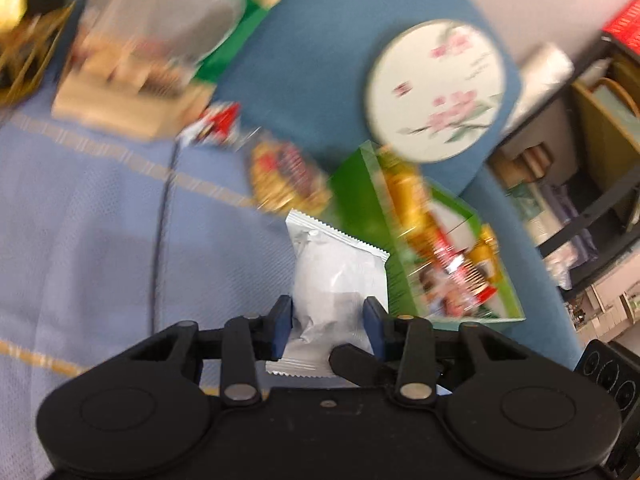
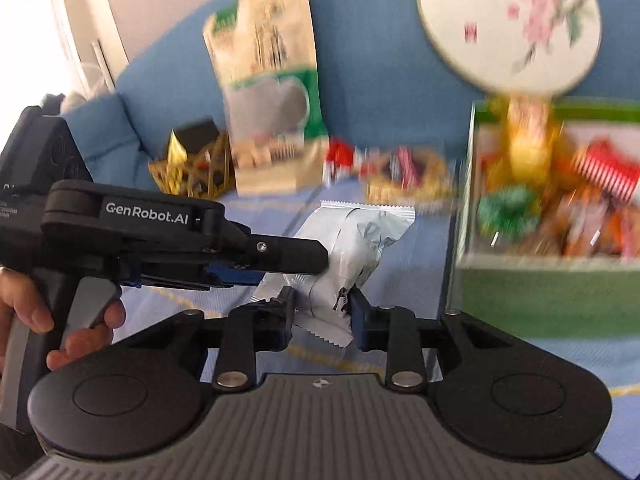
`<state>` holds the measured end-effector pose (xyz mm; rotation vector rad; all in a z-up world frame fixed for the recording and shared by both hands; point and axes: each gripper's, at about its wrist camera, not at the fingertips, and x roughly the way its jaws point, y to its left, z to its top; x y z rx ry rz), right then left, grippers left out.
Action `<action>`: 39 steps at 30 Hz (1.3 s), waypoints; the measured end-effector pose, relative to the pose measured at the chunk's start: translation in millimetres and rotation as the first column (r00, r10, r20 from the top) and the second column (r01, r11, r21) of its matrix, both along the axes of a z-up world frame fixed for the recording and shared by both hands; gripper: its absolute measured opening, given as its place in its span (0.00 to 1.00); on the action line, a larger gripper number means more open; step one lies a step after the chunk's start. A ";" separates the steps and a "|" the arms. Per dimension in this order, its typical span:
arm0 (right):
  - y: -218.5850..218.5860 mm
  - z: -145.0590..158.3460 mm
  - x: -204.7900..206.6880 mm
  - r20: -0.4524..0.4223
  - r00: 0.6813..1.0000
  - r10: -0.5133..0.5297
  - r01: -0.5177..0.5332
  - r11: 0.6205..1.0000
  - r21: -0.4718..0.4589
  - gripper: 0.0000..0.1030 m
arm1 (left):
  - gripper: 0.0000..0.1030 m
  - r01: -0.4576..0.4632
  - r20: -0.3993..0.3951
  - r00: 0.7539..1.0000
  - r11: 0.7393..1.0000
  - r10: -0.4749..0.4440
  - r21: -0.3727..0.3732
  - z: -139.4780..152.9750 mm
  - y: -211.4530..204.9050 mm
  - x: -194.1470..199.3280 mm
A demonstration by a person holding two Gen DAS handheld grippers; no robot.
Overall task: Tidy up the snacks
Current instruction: 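Carry the white packets over the green box and open both tools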
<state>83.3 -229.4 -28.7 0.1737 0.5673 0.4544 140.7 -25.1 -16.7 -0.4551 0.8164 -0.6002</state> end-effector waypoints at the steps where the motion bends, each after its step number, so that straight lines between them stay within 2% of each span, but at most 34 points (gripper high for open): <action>1: -4.5 6.0 -2.4 0.028 1.000 -0.011 0.011 1.000 0.000 0.50 | 0.24 0.010 0.024 1.000 1.000 -0.010 0.002 7.9 -4.8 -0.7; 4: -23.1 20.6 -6.8 0.089 0.994 -0.057 0.056 0.998 0.014 0.50 | 0.24 0.045 0.077 0.996 0.999 -0.044 0.001 28.5 -23.4 2.3; 10: -66.4 37.8 -9.2 0.137 0.973 -0.184 0.180 0.983 0.042 0.50 | 0.24 0.120 0.144 0.982 0.993 -0.121 0.015 49.5 -77.5 14.3; 16: -99.7 38.0 -8.0 0.153 0.938 -0.312 0.311 0.950 0.031 0.50 | 0.24 0.202 0.160 0.966 0.979 -0.203 0.025 51.0 -135.0 30.7; 21: -120.7 32.7 -5.2 0.114 0.923 -0.368 0.367 0.930 0.033 0.51 | 0.25 0.238 0.165 0.957 0.971 -0.240 0.037 43.0 -163.7 35.8; 22: -122.2 30.6 -2.3 0.095 0.923 -0.373 0.372 0.928 0.025 0.54 | 0.27 0.241 0.166 0.955 0.969 -0.248 0.058 40.4 -167.3 35.7; 23: -122.4 27.7 1.5 0.080 0.923 -0.376 0.377 0.926 0.002 0.56 | 0.41 0.237 0.163 0.955 0.968 -0.248 0.084 37.3 -169.2 35.6; 24: -122.6 25.2 1.5 0.072 0.921 -0.382 0.385 0.922 -0.029 0.58 | 0.70 0.225 0.161 0.957 0.969 -0.240 0.102 34.1 -169.6 34.9; 25: -121.3 24.5 3.5 0.067 0.919 -0.389 0.393 0.918 -0.049 0.63 | 0.77 0.210 0.163 0.961 0.972 -0.226 0.108 31.4 -167.3 33.9; 29: -120.8 27.0 -1.5 0.092 0.922 -0.377 0.380 0.925 -0.017 0.62 | 0.78 0.177 0.155 0.970 0.981 -0.187 0.075 26.9 -150.4 33.4; 31: -111.9 25.7 -2.1 0.129 0.923 -0.363 0.371 0.927 -0.049 0.53 | 0.76 0.166 0.152 0.973 0.984 -0.175 0.068 29.4 -142.9 34.7; 33: -105.2 23.2 0.3 0.160 0.925 -0.343 0.359 0.929 -0.083 0.50 | 0.76 0.153 0.164 0.973 0.986 -0.163 0.071 31.4 -136.0 33.4; 36: -100.0 11.9 11.4 0.140 0.930 -0.339 0.357 0.925 -0.128 0.47 | 0.76 0.134 0.165 0.976 0.988 -0.145 0.079 30.7 -127.2 31.8; 39: -97.5 7.9 14.6 0.173 0.921 -0.349 0.377 0.910 -0.172 0.48 | 0.78 0.109 0.148 0.982 0.991 -0.119 0.072 27.8 -114.7 26.6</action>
